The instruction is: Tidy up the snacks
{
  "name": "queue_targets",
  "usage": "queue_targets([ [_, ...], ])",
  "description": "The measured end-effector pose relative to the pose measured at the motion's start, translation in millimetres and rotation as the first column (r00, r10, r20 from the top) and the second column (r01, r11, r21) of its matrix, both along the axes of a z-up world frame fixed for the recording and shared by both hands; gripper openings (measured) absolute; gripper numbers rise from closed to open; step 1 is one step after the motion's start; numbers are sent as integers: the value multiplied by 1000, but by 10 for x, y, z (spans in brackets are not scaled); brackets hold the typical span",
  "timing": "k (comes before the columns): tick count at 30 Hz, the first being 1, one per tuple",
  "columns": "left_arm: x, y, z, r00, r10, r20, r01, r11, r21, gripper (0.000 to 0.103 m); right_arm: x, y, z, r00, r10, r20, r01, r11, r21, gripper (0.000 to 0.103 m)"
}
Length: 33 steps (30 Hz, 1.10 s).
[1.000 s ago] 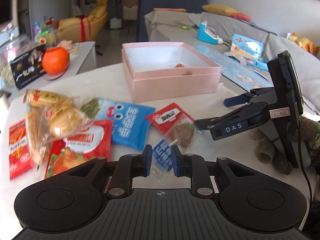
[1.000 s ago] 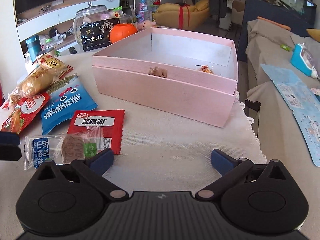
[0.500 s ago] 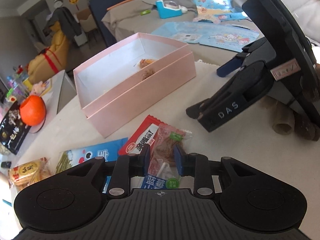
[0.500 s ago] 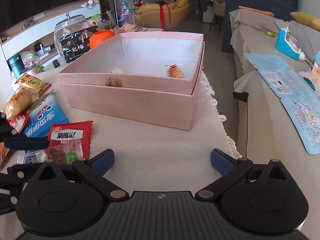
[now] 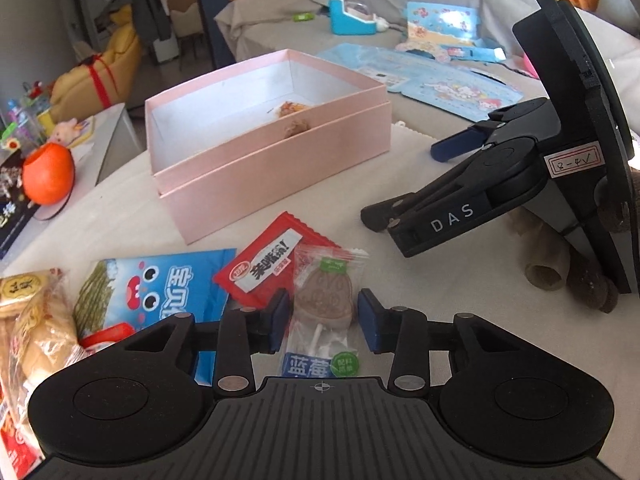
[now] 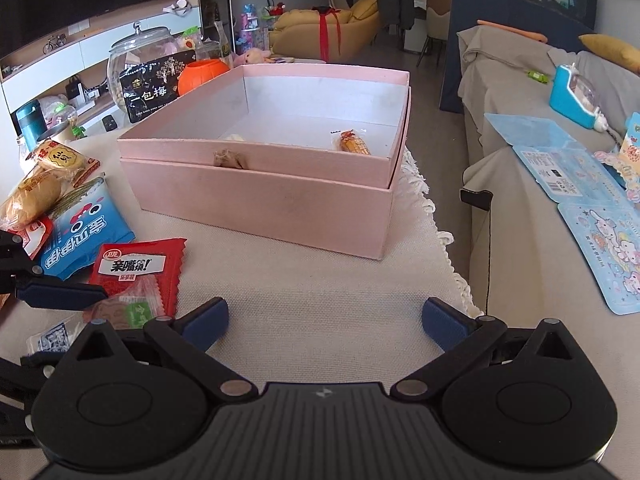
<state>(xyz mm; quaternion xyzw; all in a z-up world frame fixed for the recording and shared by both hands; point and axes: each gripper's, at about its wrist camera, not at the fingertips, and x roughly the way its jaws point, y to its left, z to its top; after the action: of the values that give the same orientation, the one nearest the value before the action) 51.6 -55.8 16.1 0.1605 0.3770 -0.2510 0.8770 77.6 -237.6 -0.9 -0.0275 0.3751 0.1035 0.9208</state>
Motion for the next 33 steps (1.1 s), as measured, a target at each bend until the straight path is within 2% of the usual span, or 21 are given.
queue_targets([
  [4, -247, 253, 21, 994, 111, -2, -111, 993, -30, 42, -4, -9, -1, 1000, 1, 2, -1, 1000, 3, 103],
  [6, -379, 440, 27, 979, 205, 5, -205, 978, -44, 42, -5, -2, -3, 1000, 6, 2, -6, 1000, -2, 103],
  [8, -482, 654, 19, 949, 315, 0, -314, 947, -71, 42, -6, 3, -3, 1000, 8, 0, -8, 1000, -5, 103],
  [10, -557, 872, -21, 907, 421, -37, -422, 898, -123, 43, -13, 38, 9, 1000, 24, -4, -25, 1000, -17, 103],
  [12, -624, 1037, -27, 887, 454, -82, -461, 863, -208, 43, -18, 112, 29, 997, 74, -9, -74, 997, -15, 102],
  [13, -634, 1053, -22, 883, 460, -90, -469, 856, -219, 43, -9, 163, 45, 996, 90, -7, -90, 996, -14, 99],
  [15, -636, 1039, -11, 886, 454, -94, -463, 858, -223, 43, 37, 276, 70, 995, 101, -11, -102, 995, -21, 89],
  [17, -631, 1001, -21, 894, 439, -91, -448, 865, -225, 43, 84, 410, 96, 995, 97, -21, -98, 993, -59, 86],
  [19, -637, 974, -28, 900, 430, -77, -436, 873, -218, 44, 44, 520, 137, 991, 127, -32, -129, 988, -81, 78],
  [21, -641, 911, -70, 904, 425, -56, -426, 879, -213, 44, -30, 580, 171, 978, 192, -78, -196, 980, -45, 77],
  [23, -664, 862, -96, 909, 416, -30, -413, 889, -196, 44, -100, 586, 230, 957, 267, -114, -265, 964, 31, 78],
  [25, -700, 812, -113, 915, 404, 2, -398, 901, -170, 44, -143, 590, 290, 944, 309, -116, -302, 951, 73, 80],
  [27, -723, 802, -120, 915, 402, 12, -394, 903, -171, 44, -197, 647, 332, 931, 358, -77, -356, 934, 41, 86],
  [28, -716, 825, -124, 916, 402, 10, -394, 902, -179, 44, -228, 716, 342, 919, 389, -66, -391, 920, -9, 87],
  [30, -720, 864, -129, 914, 405, 2, -396, 896, -201, 44, -243, 839, 318, 899, 431, -81, -437, 896, -82, 87],
  [31, -727, 880, -133, 914, 406, 2, -397, 893, -211, 44, -239, 885, 303, 897, 433, -86, -440, 893, -99, 87],
  [33, -747, 878, -148, 912, 411, 14, -398, 891, -218, 44, -199, 933, 282, 899, 425, -106, -433, 899, -70, 87],
])
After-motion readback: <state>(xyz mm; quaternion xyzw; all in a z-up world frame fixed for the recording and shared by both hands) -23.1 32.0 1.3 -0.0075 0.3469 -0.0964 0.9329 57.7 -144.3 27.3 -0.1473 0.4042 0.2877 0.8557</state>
